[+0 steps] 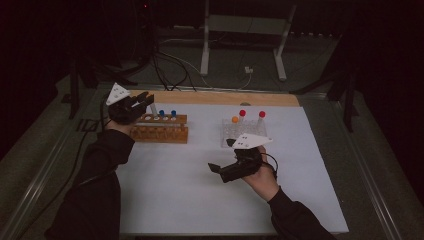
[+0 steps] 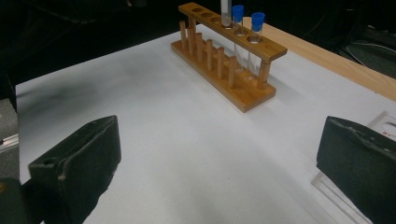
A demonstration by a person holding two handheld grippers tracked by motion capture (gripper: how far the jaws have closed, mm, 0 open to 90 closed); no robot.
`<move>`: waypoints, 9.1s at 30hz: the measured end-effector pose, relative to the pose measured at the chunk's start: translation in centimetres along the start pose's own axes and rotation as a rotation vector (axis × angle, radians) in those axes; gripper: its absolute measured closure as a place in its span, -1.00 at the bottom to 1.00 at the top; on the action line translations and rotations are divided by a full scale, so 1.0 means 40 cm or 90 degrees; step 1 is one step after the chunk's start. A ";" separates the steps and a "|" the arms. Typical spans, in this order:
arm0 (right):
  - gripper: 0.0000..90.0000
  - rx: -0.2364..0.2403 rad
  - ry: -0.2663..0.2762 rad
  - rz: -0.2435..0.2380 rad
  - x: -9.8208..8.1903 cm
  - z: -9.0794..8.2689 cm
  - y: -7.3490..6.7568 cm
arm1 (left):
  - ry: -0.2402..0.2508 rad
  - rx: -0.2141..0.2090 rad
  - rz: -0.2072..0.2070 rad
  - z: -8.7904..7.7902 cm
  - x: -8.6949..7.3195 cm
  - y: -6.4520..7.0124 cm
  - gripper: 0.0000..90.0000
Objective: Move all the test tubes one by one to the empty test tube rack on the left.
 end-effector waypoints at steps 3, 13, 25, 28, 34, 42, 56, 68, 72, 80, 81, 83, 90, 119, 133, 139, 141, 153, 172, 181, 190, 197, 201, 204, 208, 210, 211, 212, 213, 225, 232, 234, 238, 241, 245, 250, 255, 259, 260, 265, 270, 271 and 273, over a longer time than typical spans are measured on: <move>-1.00 0.002 0.000 0.000 0.001 -0.002 0.000 | -0.009 0.007 -0.001 0.006 -0.017 -0.006 0.59; -1.00 0.007 -0.003 0.004 -0.005 -0.003 0.003 | -0.052 0.004 -0.007 0.026 -0.087 0.000 0.59; -1.00 0.011 -0.004 0.006 -0.008 -0.004 0.002 | -0.082 0.010 -0.011 0.036 -0.145 0.002 0.59; -1.00 0.009 -0.006 0.006 -0.011 -0.004 0.004 | -0.087 0.009 -0.013 0.039 -0.150 0.002 0.59; -1.00 0.008 -0.005 0.007 -0.011 -0.004 0.007 | -0.094 0.008 -0.020 0.041 -0.148 0.001 0.59; -1.00 -0.001 0.005 0.006 0.004 -0.013 0.015 | -0.097 -0.002 -0.033 0.024 -0.130 0.007 0.18; -0.99 -0.051 0.019 0.026 0.031 -0.048 0.105 | -0.076 -0.120 -0.040 -0.087 -0.084 0.110 -0.89; -0.87 -0.118 -0.026 0.051 -0.024 -0.021 0.208 | -0.062 -0.244 -0.037 -0.180 -0.128 0.249 -0.98; -0.50 -0.143 -0.038 0.059 -0.046 -0.005 0.244 | -0.065 -0.254 -0.031 -0.191 -0.140 0.262 -0.99; 0.12 -0.167 -0.060 0.072 -0.061 0.025 0.292 | -0.071 -0.258 -0.023 -0.196 -0.159 0.269 -0.99; 0.16 -0.171 -0.063 0.072 -0.062 0.030 0.296 | -0.072 -0.261 -0.022 -0.197 -0.161 0.271 -0.99; 0.22 -0.178 -0.071 0.067 -0.064 0.037 0.304 | -0.070 -0.260 -0.017 -0.198 -0.161 0.274 -0.99; 0.33 -0.201 -0.086 0.085 -0.073 0.068 0.338 | -0.068 -0.266 -0.013 -0.199 -0.163 0.281 -0.99; 0.68 -0.234 -0.101 0.074 -0.063 0.106 0.362 | -0.083 -0.281 -0.014 -0.188 -0.175 0.296 -0.99; 0.68 -0.235 -0.052 0.035 0.039 0.052 0.334 | -0.089 -0.294 -0.018 -0.191 -0.165 0.308 -0.99; 0.68 -0.212 -0.037 0.021 0.067 0.037 0.302 | -0.098 -0.286 -0.013 -0.188 -0.158 0.318 -0.99; 0.68 -0.201 -0.035 0.017 0.070 0.035 0.287 | -0.101 -0.288 -0.015 -0.188 -0.156 0.323 -0.98; 0.68 -0.120 -0.048 -0.013 0.050 0.040 0.169 | -0.108 -0.304 -0.013 -0.174 -0.129 0.353 -0.99; 0.68 -0.015 -0.096 -0.042 -0.040 0.099 0.005 | -0.097 -0.336 -0.001 -0.129 -0.090 0.419 -0.79; 0.68 0.003 -0.103 -0.041 -0.053 0.112 -0.019 | -0.110 -0.336 0.031 -0.089 -0.094 0.455 -0.42; 0.68 0.004 -0.100 -0.037 -0.050 0.109 -0.020 | -0.120 -0.337 0.049 -0.067 -0.111 0.467 0.21; 0.68 0.004 -0.101 -0.033 -0.050 0.109 -0.017 | -0.122 -0.351 0.052 -0.059 -0.116 0.477 0.52; 0.68 0.003 -0.100 -0.029 -0.052 0.107 -0.015 | -0.125 -0.353 0.059 -0.057 -0.115 0.479 0.59; 0.68 0.005 -0.094 -0.026 -0.052 0.106 -0.014 | -0.121 -0.355 0.068 -0.057 -0.114 0.479 0.59; 0.65 0.008 -0.084 -0.017 -0.049 0.104 -0.013 | -0.119 -0.354 0.069 -0.058 -0.105 0.476 0.60; 0.52 0.007 -0.077 -0.012 -0.046 0.101 -0.010 | -0.119 -0.352 0.069 -0.060 -0.100 0.470 0.60; 0.47 0.007 -0.074 -0.010 -0.044 0.098 -0.008 | -0.117 -0.348 0.069 -0.061 -0.098 0.466 0.60; 0.42 0.004 -0.071 -0.009 -0.043 0.095 -0.006 | -0.119 -0.347 0.070 -0.064 -0.096 0.461 0.60; 0.37 0.001 -0.067 -0.010 -0.042 0.091 -0.003 | -0.121 -0.345 0.072 -0.066 -0.094 0.456 0.60; -0.26 -0.019 -0.030 -0.003 -0.035 0.050 0.015 | -0.117 -0.291 0.070 -0.105 -0.063 0.367 0.60; -0.61 -0.031 -0.014 0.009 -0.030 0.036 0.024 | -0.107 -0.249 0.077 -0.125 -0.023 0.298 0.60; -0.69 -0.038 -0.012 0.010 -0.027 0.034 0.027 | -0.103 -0.233 0.078 -0.127 -0.009 0.270 0.60; -0.95 -0.044 -0.009 0.019 -0.022 0.029 0.033 | -0.100 -0.195 0.080 -0.125 0.015 0.210 0.60; -1.00 -0.033 -0.006 0.021 -0.020 0.023 0.034 | -0.095 -0.162 0.075 -0.121 0.029 0.165 0.60; -1.00 -0.032 -0.003 0.020 -0.018 0.017 0.036 | -0.093 -0.129 0.069 -0.114 0.037 0.114 0.60; -1.00 -0.024 -0.004 0.009 -0.016 0.016 0.032 | -0.090 -0.093 0.070 -0.100 0.047 0.065 0.60; -1.00 -0.022 -0.002 0.010 -0.016 0.016 0.033 | -0.086 -0.058 0.072 -0.080 0.053 0.022 0.60; -0.99 -0.020 0.001 0.014 -0.015 0.013 0.034 | -0.080 -0.030 0.067 -0.061 0.048 -0.010 0.60; -1.00 -0.019 0.001 0.013 -0.014 0.012 0.034 | -0.081 -0.024 0.066 -0.057 0.046 -0.017 0.60; -0.99 -0.022 0.003 0.014 -0.013 0.009 0.038 | -0.084 0.003 0.063 -0.038 0.032 -0.049 0.60; -0.99 -0.019 0.004 0.016 -0.014 0.008 0.040 | -0.092 0.015 0.048 -0.019 0.003 -0.066 0.60; -0.99 -0.019 0.003 0.016 -0.014 0.008 0.040 | -0.096 0.017 0.052 -0.016 -0.005 -0.067 0.60; -1.00 -0.018 0.003 0.016 -0.014 0.007 0.040 | -0.101 0.018 0.048 -0.011 -0.020 -0.065 0.60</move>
Point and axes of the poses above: each handheld gripper's, and its own axes: z roughly forward along the jaws, x roughly out of its top, y roughly to its right, the point moved 7 cm from there along z, roughly forward along the jaws, and after that the axes turned 9 degrees about y, right-handed, at the moved point
